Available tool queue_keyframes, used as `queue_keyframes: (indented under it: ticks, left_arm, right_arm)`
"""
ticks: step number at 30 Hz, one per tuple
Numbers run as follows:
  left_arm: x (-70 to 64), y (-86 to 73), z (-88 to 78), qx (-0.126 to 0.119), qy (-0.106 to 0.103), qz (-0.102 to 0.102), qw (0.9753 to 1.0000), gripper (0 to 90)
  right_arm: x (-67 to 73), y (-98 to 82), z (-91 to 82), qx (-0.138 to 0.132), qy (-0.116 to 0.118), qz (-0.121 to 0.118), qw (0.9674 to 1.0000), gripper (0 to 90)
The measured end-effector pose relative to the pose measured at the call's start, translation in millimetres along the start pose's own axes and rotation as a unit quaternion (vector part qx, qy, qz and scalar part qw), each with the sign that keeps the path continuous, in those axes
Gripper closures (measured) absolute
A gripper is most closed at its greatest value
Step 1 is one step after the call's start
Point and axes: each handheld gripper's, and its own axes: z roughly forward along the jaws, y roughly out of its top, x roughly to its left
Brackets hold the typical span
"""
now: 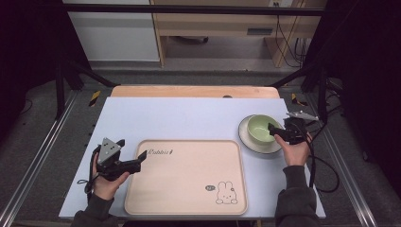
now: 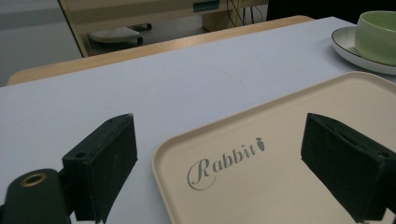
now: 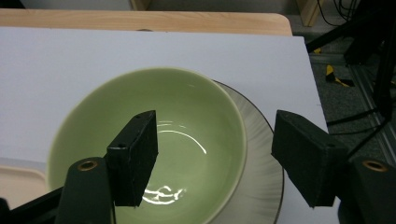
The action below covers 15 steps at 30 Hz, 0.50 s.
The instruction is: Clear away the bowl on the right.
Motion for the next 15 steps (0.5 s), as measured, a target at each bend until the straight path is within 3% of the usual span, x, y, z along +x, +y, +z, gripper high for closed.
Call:
queue_keyframes:
  ticks: [10,14,15]
  left_arm:
    - [0.1,-0.2,0.5,0.002,0.001,0.001,1.0,10.9]
    - [0.4,-0.3,0.5,0.002,0.002,0.001,1.0,11.0]
    - [0.3,-0.4,0.5,0.002,0.002,0.001,1.0,11.0]
  right_arm:
    - [-5.7,-8.8,15.6,0.038,-0.013,0.005,0.9992,36.3]
    - [-9.0,-10.8,20.5,0.047,-0.017,-0.008,0.9987,39.2]
    - [-7.9,-10.3,20.8,0.05,-0.015,0.005,0.9986,39.6]
